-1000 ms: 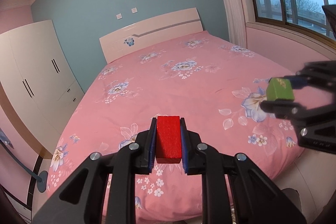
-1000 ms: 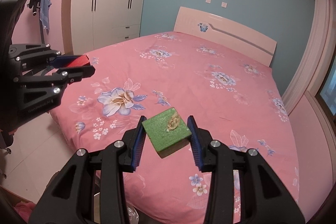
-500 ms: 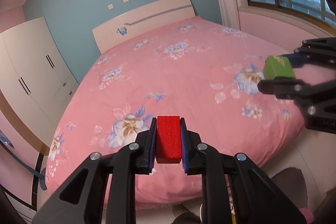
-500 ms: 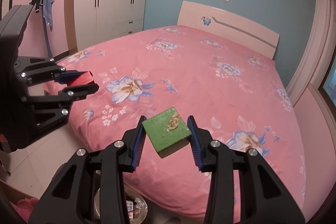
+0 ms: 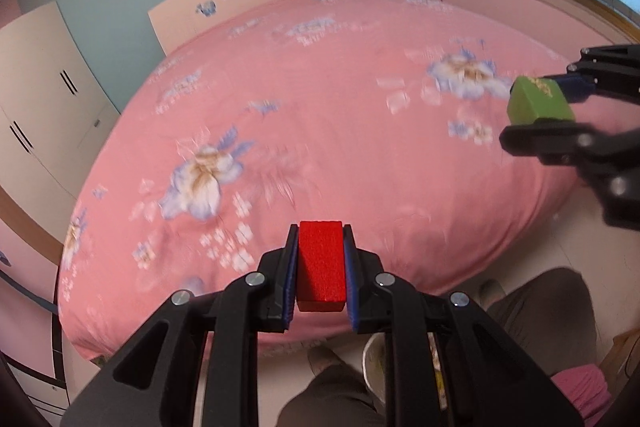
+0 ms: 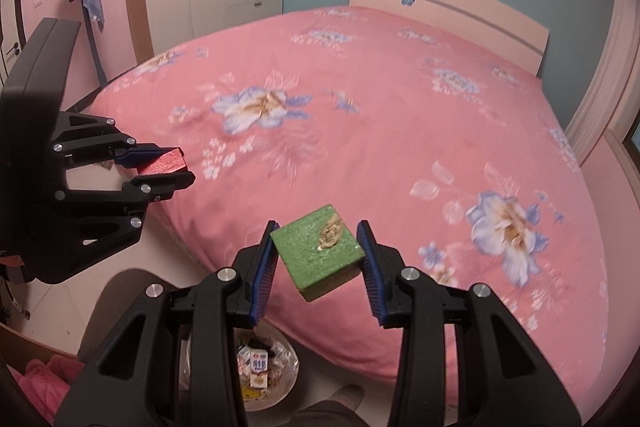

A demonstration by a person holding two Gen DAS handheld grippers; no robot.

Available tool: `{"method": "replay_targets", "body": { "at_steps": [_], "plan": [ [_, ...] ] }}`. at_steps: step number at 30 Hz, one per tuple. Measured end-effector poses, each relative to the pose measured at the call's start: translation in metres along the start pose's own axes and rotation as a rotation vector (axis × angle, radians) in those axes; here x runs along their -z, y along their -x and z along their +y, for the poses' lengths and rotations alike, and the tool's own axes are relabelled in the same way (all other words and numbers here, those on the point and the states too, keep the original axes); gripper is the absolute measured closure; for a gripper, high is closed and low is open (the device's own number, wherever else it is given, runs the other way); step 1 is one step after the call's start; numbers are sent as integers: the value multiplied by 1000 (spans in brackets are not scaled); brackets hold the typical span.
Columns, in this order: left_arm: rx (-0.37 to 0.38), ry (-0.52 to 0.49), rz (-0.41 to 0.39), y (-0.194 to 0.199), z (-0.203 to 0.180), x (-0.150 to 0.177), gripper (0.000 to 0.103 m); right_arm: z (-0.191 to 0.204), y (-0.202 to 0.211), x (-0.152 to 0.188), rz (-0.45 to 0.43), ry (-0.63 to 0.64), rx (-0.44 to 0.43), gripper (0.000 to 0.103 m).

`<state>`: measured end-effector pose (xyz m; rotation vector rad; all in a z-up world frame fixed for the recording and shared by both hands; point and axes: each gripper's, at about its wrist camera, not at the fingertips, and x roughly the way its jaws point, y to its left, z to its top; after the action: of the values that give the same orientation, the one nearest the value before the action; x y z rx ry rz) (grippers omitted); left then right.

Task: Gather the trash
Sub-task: 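Carry the red block and green block over the trash bin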

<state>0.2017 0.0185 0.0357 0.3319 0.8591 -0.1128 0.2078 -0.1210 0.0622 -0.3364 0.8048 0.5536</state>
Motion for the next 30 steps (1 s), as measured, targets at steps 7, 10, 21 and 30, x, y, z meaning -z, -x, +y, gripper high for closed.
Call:
{"method": "replay_targets", "body": {
  "at_steps": [7, 10, 21, 30],
  "plan": [
    [41, 5, 87, -37, -10, 36, 81, 8, -38, 37, 87, -5, -32, 62],
    [54, 14, 118, -51, -13, 49, 81, 12, -53, 51, 120, -5, -46, 62],
    [129, 42, 257, -110, -36, 106, 81, 34, -112, 109, 254, -11, -129, 62],
    [189, 77, 373, -154, -54, 148, 81, 47, -159, 151, 365, -37, -189, 62]
  ]
}}
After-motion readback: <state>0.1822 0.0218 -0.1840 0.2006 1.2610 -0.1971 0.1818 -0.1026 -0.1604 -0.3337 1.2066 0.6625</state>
